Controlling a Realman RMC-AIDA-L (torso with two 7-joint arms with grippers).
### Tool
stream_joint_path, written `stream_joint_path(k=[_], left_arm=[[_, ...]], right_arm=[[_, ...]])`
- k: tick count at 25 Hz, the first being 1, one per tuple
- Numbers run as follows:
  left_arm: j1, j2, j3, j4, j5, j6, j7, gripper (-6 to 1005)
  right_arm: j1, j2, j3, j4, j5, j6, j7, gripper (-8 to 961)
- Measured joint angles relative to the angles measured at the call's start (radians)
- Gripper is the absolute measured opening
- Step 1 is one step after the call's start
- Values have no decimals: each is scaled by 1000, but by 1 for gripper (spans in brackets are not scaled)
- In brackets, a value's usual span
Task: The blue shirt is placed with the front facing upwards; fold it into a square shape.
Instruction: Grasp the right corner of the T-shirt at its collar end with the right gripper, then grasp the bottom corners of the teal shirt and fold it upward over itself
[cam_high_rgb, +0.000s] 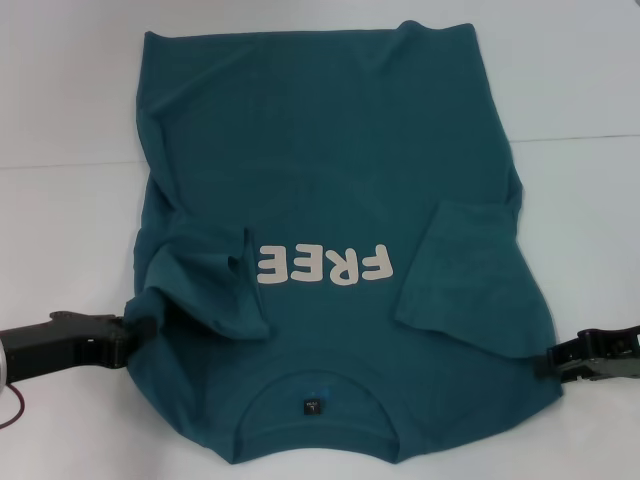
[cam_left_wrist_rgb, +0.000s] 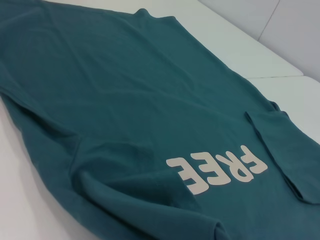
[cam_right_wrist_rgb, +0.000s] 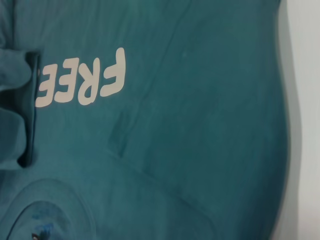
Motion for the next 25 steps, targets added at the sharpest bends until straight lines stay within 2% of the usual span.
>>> stream_joint_path(k=[5, 8, 13, 21, 25], left_arm=[[-2, 0, 0, 1, 0, 0, 0, 31], [-2, 0, 1, 1, 0, 0, 0, 32], [-2, 0, 2, 4, 0, 0, 0, 33], [-1, 5, -10, 4, 3, 18, 0, 34], [-1, 5, -42, 4, 8, 70, 2, 35]], right_arm=[[-5, -3, -4, -12, -1, 6, -7, 475], [-8, -6, -5, -13, -2, 10, -12, 216], [-7, -7, -11, -14, -7, 12, -15, 22], [-20, -23, -17, -28, -8, -36, -13, 22], [-56, -17, -10, -101, -6, -90, -10, 21]])
